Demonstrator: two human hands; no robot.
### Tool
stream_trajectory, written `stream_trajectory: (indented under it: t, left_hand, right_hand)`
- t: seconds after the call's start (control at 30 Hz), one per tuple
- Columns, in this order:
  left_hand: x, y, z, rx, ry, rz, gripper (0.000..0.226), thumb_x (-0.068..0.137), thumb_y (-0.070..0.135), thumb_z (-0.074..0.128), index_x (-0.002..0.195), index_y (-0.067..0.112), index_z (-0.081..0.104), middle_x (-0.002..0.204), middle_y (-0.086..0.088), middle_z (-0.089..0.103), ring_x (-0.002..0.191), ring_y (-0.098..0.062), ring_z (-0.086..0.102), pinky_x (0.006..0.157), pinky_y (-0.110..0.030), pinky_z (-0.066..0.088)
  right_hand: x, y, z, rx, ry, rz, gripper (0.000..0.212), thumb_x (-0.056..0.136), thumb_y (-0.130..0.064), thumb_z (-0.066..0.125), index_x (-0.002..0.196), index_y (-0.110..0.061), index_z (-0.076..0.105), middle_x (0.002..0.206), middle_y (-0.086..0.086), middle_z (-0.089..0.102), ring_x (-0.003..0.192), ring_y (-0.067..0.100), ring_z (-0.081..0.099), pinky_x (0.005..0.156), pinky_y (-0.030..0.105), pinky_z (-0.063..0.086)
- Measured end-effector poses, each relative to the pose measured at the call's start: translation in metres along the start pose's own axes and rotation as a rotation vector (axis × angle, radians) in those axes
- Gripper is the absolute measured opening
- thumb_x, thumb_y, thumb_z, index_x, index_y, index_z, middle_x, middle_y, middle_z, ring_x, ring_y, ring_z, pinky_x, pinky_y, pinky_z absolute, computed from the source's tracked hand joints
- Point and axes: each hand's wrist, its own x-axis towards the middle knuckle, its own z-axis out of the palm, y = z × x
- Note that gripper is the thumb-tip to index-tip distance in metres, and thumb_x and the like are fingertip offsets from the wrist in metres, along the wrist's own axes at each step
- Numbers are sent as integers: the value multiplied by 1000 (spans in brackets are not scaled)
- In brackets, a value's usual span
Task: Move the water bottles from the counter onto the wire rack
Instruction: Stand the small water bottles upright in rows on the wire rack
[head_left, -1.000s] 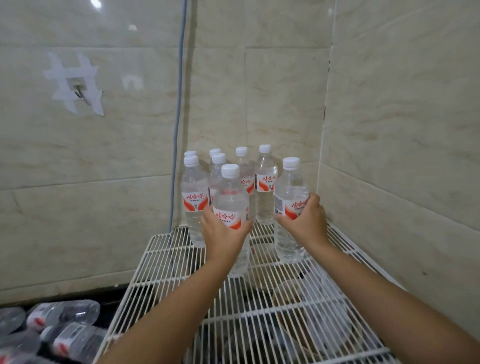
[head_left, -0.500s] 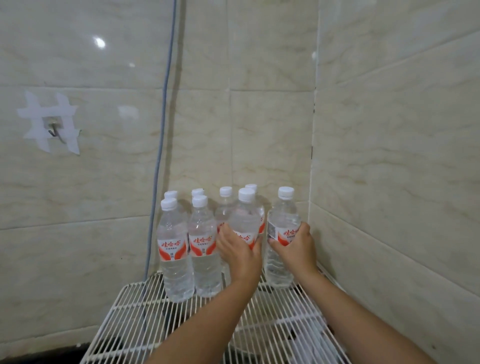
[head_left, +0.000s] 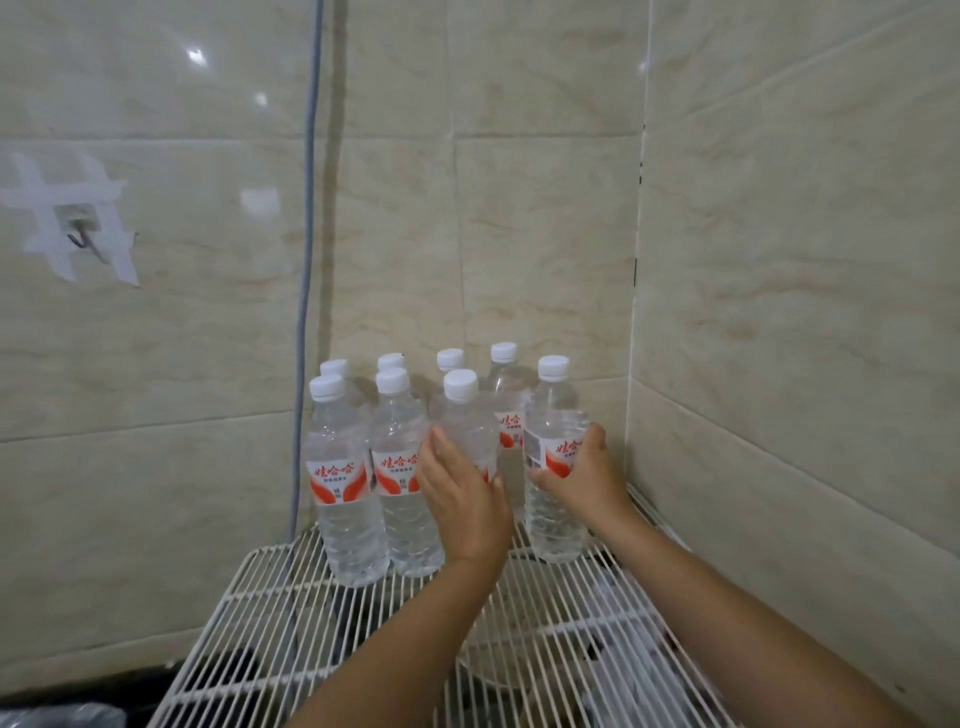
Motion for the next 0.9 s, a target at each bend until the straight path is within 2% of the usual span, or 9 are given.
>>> stream_trajectory:
  t: [0.13, 0.27, 0.33, 0.4, 0.47, 0.53, 0.73, 0.8, 0.9]
  left_hand:
    - [10, -6, 4, 170, 134, 152, 94, 63, 16, 82, 133, 16, 19, 130, -36, 42, 118, -50, 45, 95, -53, 41]
    - [14, -7, -2, 295, -81, 131, 91, 84, 36, 61, 146, 13, -2, 152, -22, 6, 142, -35, 8, 115, -43, 11]
    - [11, -23, -3, 495, 40, 270, 113, 53, 47, 82, 140, 4, 25, 141, -24, 33, 132, -38, 32, 109, -45, 30]
    - [9, -43, 1, 593, 93, 406, 141, 24, 51, 88, 141, 6, 24, 129, -19, 39, 125, -35, 31, 115, -38, 15]
    - [8, -59, 1, 646, 53, 461, 151, 20, 50, 89, 144, 6, 16, 131, -16, 35, 128, -32, 22, 115, -34, -8]
    - [6, -66, -5, 688, 30, 501, 144, 19, 51, 89, 139, 2, 24, 133, -15, 34, 127, -33, 26, 114, -35, -11]
    - [6, -77, -6, 778, 7, 514, 159, 27, 52, 87, 144, 4, -9, 141, -17, 28, 142, -24, -18, 115, -38, -12]
    - [5, -75, -7, 786, -31, 498, 154, 29, 53, 87, 146, 5, -2, 147, -19, 27, 142, -25, -15, 116, -38, -14]
    - [5, -72, -8, 835, -72, 484, 148, 28, 55, 87, 143, 3, 11, 145, -20, 26, 141, -32, 10, 115, -38, -15]
  right_hand:
    - [1, 1, -6, -4, -93, -4, 66, 79, -19, 70, 127, -6, 26, 127, 12, 48, 111, 25, 56, 86, 30, 48]
    - [-2, 0, -4, -2, -35, -25, 60, 79, -19, 70, 124, -5, 31, 124, 13, 52, 108, 24, 57, 82, 27, 47]
    - [-3, -2, -2, -25, -16, -27, 59, 80, -20, 69, 123, -5, 32, 123, 12, 53, 108, 25, 57, 78, 26, 45]
    - [-2, -6, 5, -30, -20, -33, 61, 80, -22, 69, 125, -6, 32, 124, 11, 52, 110, 25, 57, 81, 28, 47]
    - [-1, -10, 14, 7, -35, -46, 63, 79, -21, 70, 127, -7, 31, 126, 11, 52, 111, 25, 57, 85, 31, 48]
    - [-2, -13, 22, 22, -27, -60, 62, 79, -21, 70, 127, -9, 32, 126, 10, 53, 111, 24, 57, 84, 31, 48]
    - [-9, -9, 31, -49, 36, -95, 71, 80, -29, 68, 135, -11, 26, 130, 10, 48, 115, 24, 53, 86, 29, 47]
    - [-12, -5, 31, -87, -9, -107, 78, 80, -27, 69, 138, -11, 20, 134, 11, 44, 118, 24, 51, 92, 31, 46]
    - [-20, 0, 33, -157, -36, -85, 89, 81, -18, 68, 145, -10, 6, 141, 13, 35, 124, 24, 45, 98, 29, 42]
